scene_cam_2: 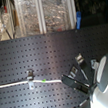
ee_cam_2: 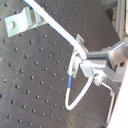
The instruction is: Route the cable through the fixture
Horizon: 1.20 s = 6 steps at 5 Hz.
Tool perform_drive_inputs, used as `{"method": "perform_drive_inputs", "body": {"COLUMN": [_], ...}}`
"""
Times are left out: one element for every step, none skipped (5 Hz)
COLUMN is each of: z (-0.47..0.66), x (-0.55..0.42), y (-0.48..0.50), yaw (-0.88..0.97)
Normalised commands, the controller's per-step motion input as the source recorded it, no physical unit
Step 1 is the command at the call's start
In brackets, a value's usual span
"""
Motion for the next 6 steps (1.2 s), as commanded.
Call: {"method": "perform_drive_inputs", "body": {"z": [0.0,0.03,0.29,0.42,0.35,0.27], "x": [0.01,-0.02,-0.13,-0.144,-0.231,-0.336], "y": [-0.004,-0.016,0.048,-0.018,-0.169,-0.194], "yaw": [0.0,0.0,0.18,0.14,0.0,-0.15]}}
